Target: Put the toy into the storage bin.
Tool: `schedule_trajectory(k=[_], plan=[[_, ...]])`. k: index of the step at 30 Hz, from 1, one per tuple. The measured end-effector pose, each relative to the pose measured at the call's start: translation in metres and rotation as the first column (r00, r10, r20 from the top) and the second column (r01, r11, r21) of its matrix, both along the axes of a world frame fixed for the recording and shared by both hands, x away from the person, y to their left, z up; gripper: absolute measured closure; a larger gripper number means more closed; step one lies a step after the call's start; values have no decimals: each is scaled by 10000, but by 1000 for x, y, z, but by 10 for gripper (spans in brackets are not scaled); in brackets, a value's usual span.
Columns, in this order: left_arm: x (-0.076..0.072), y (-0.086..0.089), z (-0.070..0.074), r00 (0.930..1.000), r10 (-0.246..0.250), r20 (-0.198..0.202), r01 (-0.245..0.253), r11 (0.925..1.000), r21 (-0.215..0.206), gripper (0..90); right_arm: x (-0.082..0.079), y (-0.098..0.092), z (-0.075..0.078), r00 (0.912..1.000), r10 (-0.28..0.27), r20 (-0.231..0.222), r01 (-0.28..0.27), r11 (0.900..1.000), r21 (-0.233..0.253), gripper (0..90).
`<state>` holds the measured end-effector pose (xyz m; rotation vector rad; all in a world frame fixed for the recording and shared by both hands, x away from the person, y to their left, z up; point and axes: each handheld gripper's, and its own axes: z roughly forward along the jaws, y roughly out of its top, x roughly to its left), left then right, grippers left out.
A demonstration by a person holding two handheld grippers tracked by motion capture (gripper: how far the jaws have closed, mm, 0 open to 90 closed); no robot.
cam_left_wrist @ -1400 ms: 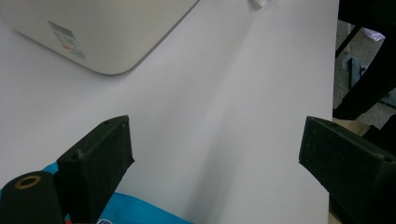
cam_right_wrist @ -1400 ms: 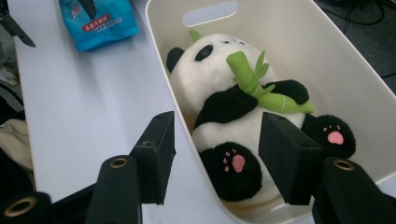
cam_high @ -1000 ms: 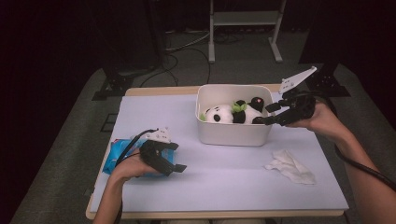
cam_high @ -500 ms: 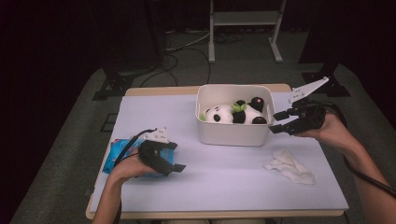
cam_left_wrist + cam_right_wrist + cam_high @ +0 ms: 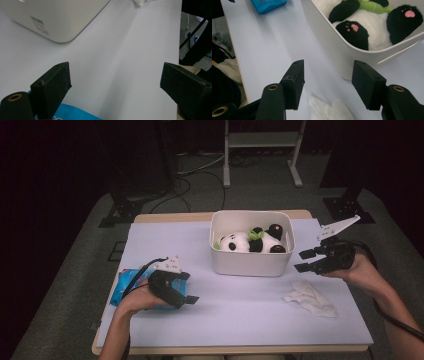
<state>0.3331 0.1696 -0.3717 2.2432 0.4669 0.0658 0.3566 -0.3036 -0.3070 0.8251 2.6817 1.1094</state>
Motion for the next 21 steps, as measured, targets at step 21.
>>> schedule_trajectory(k=[21], plan=[[1,2,-5,9999,142,-58,-141,9999,54,87,-16,-29,-48,9949,-684,-746,703,9973,228,418]])
